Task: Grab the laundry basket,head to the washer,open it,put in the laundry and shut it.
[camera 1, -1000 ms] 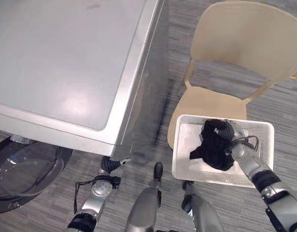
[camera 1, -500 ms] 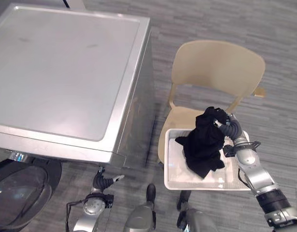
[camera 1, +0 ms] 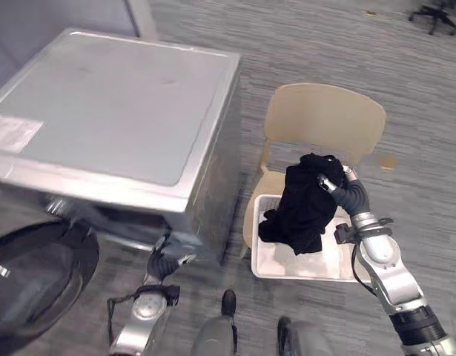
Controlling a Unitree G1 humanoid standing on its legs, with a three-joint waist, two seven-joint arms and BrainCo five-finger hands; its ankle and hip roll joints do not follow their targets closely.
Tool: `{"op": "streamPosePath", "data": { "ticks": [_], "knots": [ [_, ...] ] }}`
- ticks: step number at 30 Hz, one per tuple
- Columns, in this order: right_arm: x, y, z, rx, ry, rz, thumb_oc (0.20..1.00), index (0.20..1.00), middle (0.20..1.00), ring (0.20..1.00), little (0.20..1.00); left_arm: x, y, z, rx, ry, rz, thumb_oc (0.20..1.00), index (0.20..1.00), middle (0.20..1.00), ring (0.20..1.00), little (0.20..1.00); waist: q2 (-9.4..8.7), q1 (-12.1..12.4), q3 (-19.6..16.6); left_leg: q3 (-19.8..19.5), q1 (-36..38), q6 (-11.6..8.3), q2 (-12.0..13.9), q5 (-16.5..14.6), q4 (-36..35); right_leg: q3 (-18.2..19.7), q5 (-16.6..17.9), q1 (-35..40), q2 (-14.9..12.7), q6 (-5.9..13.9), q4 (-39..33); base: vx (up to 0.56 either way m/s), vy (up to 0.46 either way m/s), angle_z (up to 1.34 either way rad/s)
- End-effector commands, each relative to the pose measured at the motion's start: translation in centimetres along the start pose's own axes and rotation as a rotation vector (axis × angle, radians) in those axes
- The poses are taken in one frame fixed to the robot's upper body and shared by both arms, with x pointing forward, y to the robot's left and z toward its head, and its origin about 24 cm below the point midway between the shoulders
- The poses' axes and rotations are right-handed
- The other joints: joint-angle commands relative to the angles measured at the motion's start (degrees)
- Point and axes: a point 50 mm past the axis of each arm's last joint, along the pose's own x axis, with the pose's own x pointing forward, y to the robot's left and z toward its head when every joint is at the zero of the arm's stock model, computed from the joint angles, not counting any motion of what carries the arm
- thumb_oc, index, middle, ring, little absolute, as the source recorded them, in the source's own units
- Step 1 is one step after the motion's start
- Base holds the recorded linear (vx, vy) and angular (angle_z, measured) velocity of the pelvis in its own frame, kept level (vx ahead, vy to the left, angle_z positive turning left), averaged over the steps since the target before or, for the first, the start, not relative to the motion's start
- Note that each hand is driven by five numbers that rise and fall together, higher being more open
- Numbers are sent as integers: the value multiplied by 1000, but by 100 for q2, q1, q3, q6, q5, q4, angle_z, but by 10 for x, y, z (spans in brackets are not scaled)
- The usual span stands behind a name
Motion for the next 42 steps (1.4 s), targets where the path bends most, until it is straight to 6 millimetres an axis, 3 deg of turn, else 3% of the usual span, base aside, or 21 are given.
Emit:
{"op": "streamPosePath", "data": {
  "ticks": [1, 3, 5, 7, 8, 11, 14, 15, 16, 20, 22, 23, 25, 28, 32, 33, 34, 36, 42],
  "knots": [
    [7, 4, 26, 73, -153, 1, 200, 200, 200, 200, 200, 6, 5, 26, 51, -145, 27, 1000, 1000, 1000, 1000, 1000, -77, 134, -476, -314, -662, -118, -94, 183, -290, 104, 92, 1117, 293, -240, -1802, -312, -260, 53],
    [8, 4, 26, 74, -151, 11, 200, 200, 200, 200, 200, 5, 1, 32, 36, -170, 13, 1000, 1000, 1000, 1000, 1000, 45, 172, -474, -375, -922, -326, -49, 477, -482, 16, 52, 1046, 510, -401, -2210, -283, -218, 33],
    [9, 1, 29, 53, -163, 15, 200, 200, 200, 200, 200, 5, -1, 40, 35, -207, 3, 1000, 1000, 1000, 1000, 1000, 110, 104, -360, -267, -1085, -435, -49, 468, -570, -249, 199, 905, 533, -415, -2293, -312, -119, 68],
    [9, 0, 38, 40, -200, 34, 200, 200, 200, 200, 200, 3, -5, 59, 49, -300, -36, 1000, 1000, 1000, 1000, 1000, 18, -111, -317, 221, -933, -243, 15, 21, -66, -742, 415, 671, 303, -360, -2327, -441, -78, 94],
    [9, 0, 38, 40, -200, 34, 200, 200, 200, 200, 200, 3, -5, 59, 49, -301, -36, 1000, 1000, 1000, 1000, 1000, 30, -118, -326, 209, -959, -244, 24, 27, -53, -750, 434, 658, 315, -362, -2336, -300, -60, 128],
    [9, 2, 49, 33, -254, 69, 200, 200, 200, 200, 200, 2, -17, 77, 98, -394, -111, 1000, 1000, 1000, 1000, 1000, -116, -343, -443, 473, -535, -197, 61, -579, 424, -1194, 639, 596, 90, -350, -2491, -149, -36, 130],
    [14, 14, 64, 62, -324, 132, 200, 200, 200, 200, 200, 1, -38, 85, 130, -438, -210, 1000, 1000, 1000, 1000, 1000, -185, -509, -567, 472, 37, -203, 91, -1041, 599, -1411, 773, 618, -7, -328, -2601, -67, 21, 81],
    [14, 13, 64, 62, -325, 132, 200, 200, 200, 200, 200, 1, -38, 85, 130, -438, -210, 1000, 1000, 1000, 1000, 1000, -186, -516, -568, 466, 25, -200, 85, -1013, 586, -1419, 791, 607, -11, -328, -2607, -48, 61, 39],
    [15, 23, 76, 99, -375, 176, 200, 200, 200, 200, 200, 0, -53, 92, 147, -470, -272, 1000, 1000, 1000, 1000, 1000, -149, -655, -690, 533, 492, -224, 168, -1069, 325, -1533, 825, 629, 10, -299, -2659, -33, 78, 38],
    [22, 45, 105, 165, -498, 255, 200, 200, 200, 200, 200, 1, -89, 113, 146, -543, -370, 1000, 1000, 1000, 1000, 1000, -99, -817, -968, 636, 959, -278, 187, -855, -678, -1643, 920, 732, 102, -247, -2822, 7, 128, 49],
    [22, 45, 105, 164, -499, 255, 200, 200, 200, 200, 200, 1, -89, 114, 145, -544, -369, 1000, 1000, 1000, 1000, 1000, -95, -812, -946, 641, 992, -278, 187, -841, -710, -1639, 924, 754, 105, -246, -2833, 1, 86, 16],
    [24, 62, 118, 239, -544, 318, 200, 200, 200, 200, 200, 4, -101, 124, 141, -574, -369, 1000, 1000, 1000, 1000, 1000, -152, -792, -1008, 662, 1107, -244, 151, -884, -780, -1562, 1016, 802, 115, -200, -2879, -19, 94, 5],
    [24, 62, 119, 238, -545, 318, 200, 200, 200, 200, 200, 4, -101, 125, 141, -575, -368, 1000, 1000, 1000, 1000, 1000, -151, -784, -994, 672, 1118, -243, 152, -887, -781, -1551, 1020, 811, 117, -199, -2884, -20, 72, -15],
    [23, 82, 129, 348, -562, 392, 200, 200, 200, 200, 200, 11, -112, 144, 119, -618, -323, 1000, 1000, 1000, 1000, 1000, -217, -756, -1036, 721, 1184, -203, 114, -924, -797, -1467, 1066, 839, 91, -157, -2844, -30, 62, -20],
    [21, 94, 131, 388, -560, 437, 200, 200, 200, 200, 200, 13, -116, 158, 108, -661, -289, 1000, 1000, 1000, 1000, 1000, -239, -744, -1054, 726, 1192, -173, 89, -941, -797, -1430, 1083, 830, 64, -126, -2816, -36, 58, -6],
    [19, 101, 128, 406, -539, 455, 200, 200, 200, 200, 200, 12, -118, 166, 94, -690, -275, 570, 570, 570, 570, 570, -254, -734, -1061, 729, 1198, -158, 70, -953, -797, -1423, 1109, 830, 45, -105, -2812, -26, 42, -16],
    [18, 103, 126, 408, -528, 456, 200, 200, 200, 200, 200, 12, -118, 169, 80, -700, -274, 200, 200, 200, 200, 200, -254, -733, -1064, 736, 1203, -152, 63, -956, -797, -1412, 1131, 831, 28, -91, -2820, -35, 54, -16],
    [19, 103, 123, 408, -516, 454, 200, 200, 200, 200, 200, 11, -117, 171, 70, -708, -271, 200, 200, 200, 200, 200, -251, -734, -1065, 748, 1198, -145, 55, -954, -797, -1402, 1144, 828, 19, -79, -2823, -17, 32, -9],
    [16, 89, 90, 337, -384, 358, 200, 200, 200, 200, 200, 11, -98, 169, 12, -704, -214, 200, 200, 200, 200, 200, -191, -772, -1103, 810, 1200, -118, -1, -969, -797, -1348, 1254, 832, -40, -9, -2887, -8, 36, -2]
  ]
}}
